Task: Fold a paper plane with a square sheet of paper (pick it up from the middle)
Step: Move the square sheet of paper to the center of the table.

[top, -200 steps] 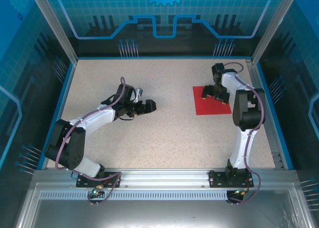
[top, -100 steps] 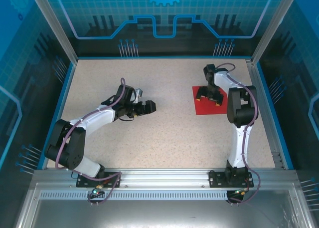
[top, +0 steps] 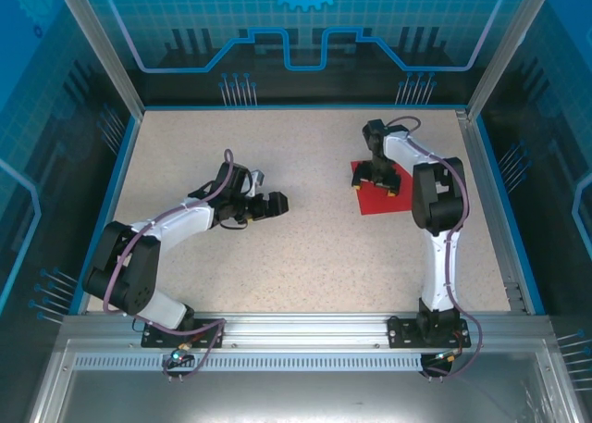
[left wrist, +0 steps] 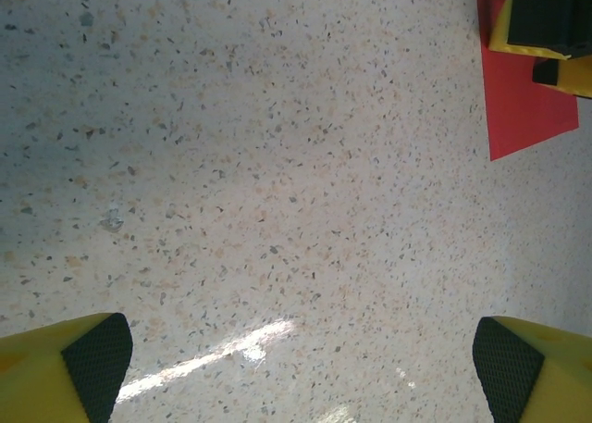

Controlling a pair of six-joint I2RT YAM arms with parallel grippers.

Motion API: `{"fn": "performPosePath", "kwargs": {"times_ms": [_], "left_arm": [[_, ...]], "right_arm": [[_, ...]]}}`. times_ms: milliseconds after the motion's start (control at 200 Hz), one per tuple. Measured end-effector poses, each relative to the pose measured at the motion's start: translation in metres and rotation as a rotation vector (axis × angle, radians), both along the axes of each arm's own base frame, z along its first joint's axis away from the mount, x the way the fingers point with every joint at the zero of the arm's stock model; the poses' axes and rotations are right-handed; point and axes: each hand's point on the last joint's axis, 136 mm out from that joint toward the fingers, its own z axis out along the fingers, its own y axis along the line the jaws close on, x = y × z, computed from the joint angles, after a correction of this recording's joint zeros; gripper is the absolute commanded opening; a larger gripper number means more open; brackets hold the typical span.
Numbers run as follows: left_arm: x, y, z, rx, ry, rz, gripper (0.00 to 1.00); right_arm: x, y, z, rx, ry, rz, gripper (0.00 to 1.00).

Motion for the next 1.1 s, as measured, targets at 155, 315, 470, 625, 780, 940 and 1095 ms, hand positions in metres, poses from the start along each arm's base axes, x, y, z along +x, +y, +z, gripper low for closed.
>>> {"fn": "performPosePath", "kwargs": {"times_ms": [155,315,470,625,780,940,1095], "left_arm": [[-0.003,0.001,-0.003,0.008,0.002,-0.009,0.99],[-0.005,0.002,-0.001,0.008,-0.006,-0.013,0.99],[-0.009,0.003,0.005,0.004,-0.02,-0.013,0.99],[-0.016,0.007,0.011,0.0,-0.031,-0.009,0.99],[-0.022,0.015,0.024,-0.008,-0.056,0.006,0.99],[-0.03,0.026,0.034,-0.013,-0.079,0.03,0.99],[-0.038,0.041,0.034,-0.009,-0.081,0.069,0.99]], "right_arm": [[-0.003,0.014,0.0,0.009,0.001,0.014,0.89],[-0.009,0.038,0.0,0.016,0.001,0.038,0.88],[-0.021,0.071,0.0,0.02,0.002,0.079,0.88],[-0.036,0.103,-0.002,0.024,-0.005,0.109,0.87],[-0.052,0.136,-0.003,0.034,-0.014,0.14,0.87],[-0.075,0.185,0.001,0.089,-0.016,0.189,0.86],[-0.097,0.241,0.005,0.177,-0.006,0.237,0.86]]}}
